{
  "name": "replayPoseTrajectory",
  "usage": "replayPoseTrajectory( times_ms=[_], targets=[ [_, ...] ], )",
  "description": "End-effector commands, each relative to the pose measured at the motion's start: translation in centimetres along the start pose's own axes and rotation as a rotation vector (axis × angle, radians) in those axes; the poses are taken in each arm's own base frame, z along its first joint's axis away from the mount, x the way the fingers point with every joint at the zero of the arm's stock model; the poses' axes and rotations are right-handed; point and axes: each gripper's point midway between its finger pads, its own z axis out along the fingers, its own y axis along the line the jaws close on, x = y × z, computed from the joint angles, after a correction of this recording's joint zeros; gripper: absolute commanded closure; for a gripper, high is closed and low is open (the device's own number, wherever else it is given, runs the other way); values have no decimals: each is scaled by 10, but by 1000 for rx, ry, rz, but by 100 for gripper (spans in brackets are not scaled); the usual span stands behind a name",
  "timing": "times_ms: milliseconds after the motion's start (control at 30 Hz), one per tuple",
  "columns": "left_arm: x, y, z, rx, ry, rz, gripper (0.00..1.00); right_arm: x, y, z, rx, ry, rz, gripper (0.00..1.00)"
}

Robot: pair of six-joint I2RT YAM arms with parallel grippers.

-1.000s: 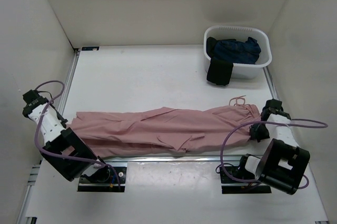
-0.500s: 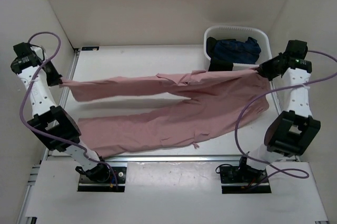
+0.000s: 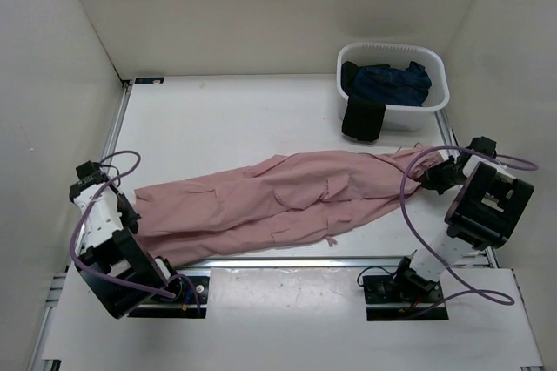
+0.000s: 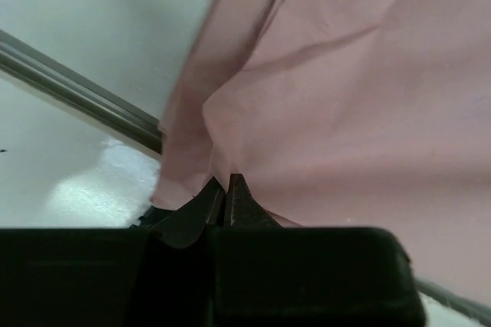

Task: Fold and stack the trousers
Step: Fold the trousers

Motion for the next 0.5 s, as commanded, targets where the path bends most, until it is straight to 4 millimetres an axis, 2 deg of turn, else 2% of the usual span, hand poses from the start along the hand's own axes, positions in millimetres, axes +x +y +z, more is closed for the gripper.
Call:
replayPoseTrajectory(
  times_ms=[0, 67, 100, 167, 200, 233, 300, 367, 400, 433, 467],
  targets=[
    [-39, 20, -23, -90, -170, -24, 86, -21, 19, -9, -96, -48, -71, 100],
    [-56, 24, -33, -104, -199, -38, 86, -28, 21, -15, -98, -60, -74, 100],
    [-76, 27, -48, -115, -253, -45, 86, -35, 29, -22, -105, -71, -80, 100],
    [-95, 32, -59, -127, -283, -59, 86, -48, 29, -31, -100, -101, -65, 100],
    [-112, 40, -68, -134, -304, -84, 86, -61, 34, -40, -100, -133, -56, 100],
    [-116, 40, -72, -134, -297, -84, 86, -65, 28, -44, -86, -128, -28, 100],
    [-114, 44, -80, -138, -262, -93, 86, -75, 29, -55, -87, -144, 9, 100],
    [-104, 44, -76, -137, -222, -89, 86, -72, 21, -57, -68, -125, 40, 100],
    [-96, 45, -81, -148, -234, -92, 86, -71, 17, -57, -50, -126, 45, 100],
    [-80, 45, -69, -156, -190, -88, 86, -72, 14, -54, -34, -126, 50, 100],
    [-66, 50, -68, -190, -177, -90, 86, -63, 4, -46, -16, -93, 67, 100]
  ],
)
